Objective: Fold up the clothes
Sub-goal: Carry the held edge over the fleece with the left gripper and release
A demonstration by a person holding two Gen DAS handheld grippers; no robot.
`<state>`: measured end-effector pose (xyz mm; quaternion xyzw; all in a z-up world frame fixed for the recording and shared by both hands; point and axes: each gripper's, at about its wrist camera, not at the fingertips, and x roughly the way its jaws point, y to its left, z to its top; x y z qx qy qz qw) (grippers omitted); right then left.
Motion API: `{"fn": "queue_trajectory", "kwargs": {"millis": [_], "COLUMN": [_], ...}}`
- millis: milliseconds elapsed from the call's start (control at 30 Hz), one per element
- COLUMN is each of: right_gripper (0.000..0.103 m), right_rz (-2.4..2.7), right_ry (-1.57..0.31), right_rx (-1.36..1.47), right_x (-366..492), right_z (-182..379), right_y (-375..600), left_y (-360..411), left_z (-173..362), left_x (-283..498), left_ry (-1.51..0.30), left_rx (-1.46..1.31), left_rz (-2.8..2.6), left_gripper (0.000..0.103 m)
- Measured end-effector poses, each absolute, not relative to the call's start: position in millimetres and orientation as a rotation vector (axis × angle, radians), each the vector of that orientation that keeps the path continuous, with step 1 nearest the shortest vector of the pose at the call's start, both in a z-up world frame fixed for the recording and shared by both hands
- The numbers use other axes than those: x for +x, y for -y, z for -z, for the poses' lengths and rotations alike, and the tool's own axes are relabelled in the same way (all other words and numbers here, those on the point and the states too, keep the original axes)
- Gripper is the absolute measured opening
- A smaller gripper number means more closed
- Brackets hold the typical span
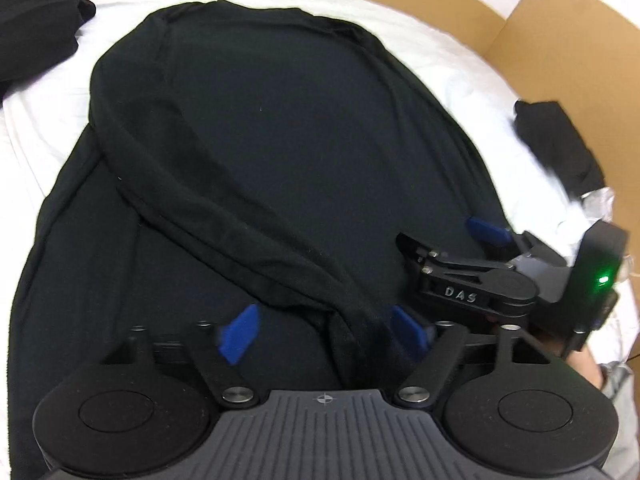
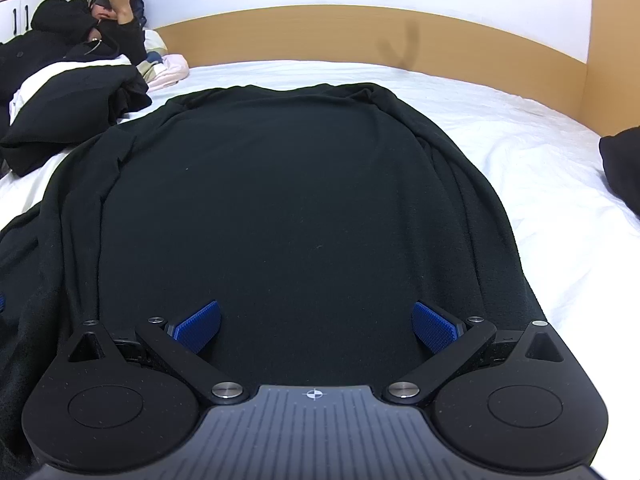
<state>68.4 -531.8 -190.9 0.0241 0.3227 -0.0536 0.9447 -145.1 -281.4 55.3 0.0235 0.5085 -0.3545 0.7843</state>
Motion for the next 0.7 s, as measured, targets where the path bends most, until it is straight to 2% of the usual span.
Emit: {"fn": "queue_trajectory", "kwargs": {"millis": [67, 133, 167, 200, 233, 267, 400, 600, 700], "right_gripper": [0.103, 0.103, 0.103, 0.103, 0.103, 0.103, 0.103, 0.103, 0.103], "right_rz": [0.109, 0.112, 0.107, 0.096, 0.094, 0.094, 0.095, 0.101, 0.102], "right_ry": [-0.657, -0.660, -0.663, -0.664, -0.663, -0.663, -0.660, -0.652, -0.653], "right_rx": [0.052, 0.053, 0.057, 0.063, 0.067, 0.068, 0.070, 0.066, 0.065], "right_x": [67.2, 64.8, 61.8, 58.0, 55.1, 53.2, 43.5, 28.2, 21.8], "right_z": [191.5, 187.2, 179.5, 174.1, 172.3, 171.7, 169.1, 168.2, 166.0], "right_y": [527.0, 528.4, 542.7, 558.6, 563.5, 564.4, 568.9, 574.6, 578.4], "left_y": [281.6, 284.1, 286.2, 288.5, 288.8, 288.7, 269.3, 218.3, 197.9], "left_z": [-49.9, -50.4, -50.0, -47.3, -43.2, -37.6, -38.5, -91.2, -103.9], "left_x": [-147.3, -147.4, -146.8, -145.8, -144.3, -143.4, -148.8, -153.9, -164.8], "left_ry": [-1.126, -1.125, -1.124, -1.134, -1.159, -1.182, -1.175, -1.043, -1.045], "left_rx": [0.036, 0.006, 0.000, -0.007, -0.028, -0.056, -0.133, -0.210, -0.195], "left_rz": [0.781, 0.782, 0.779, 0.770, 0.764, 0.765, 0.792, 0.810, 0.807], "left_gripper": [0.077, 0.071, 0.054, 0.028, 0.017, 0.012, 0.006, 0.006, 0.006]}}
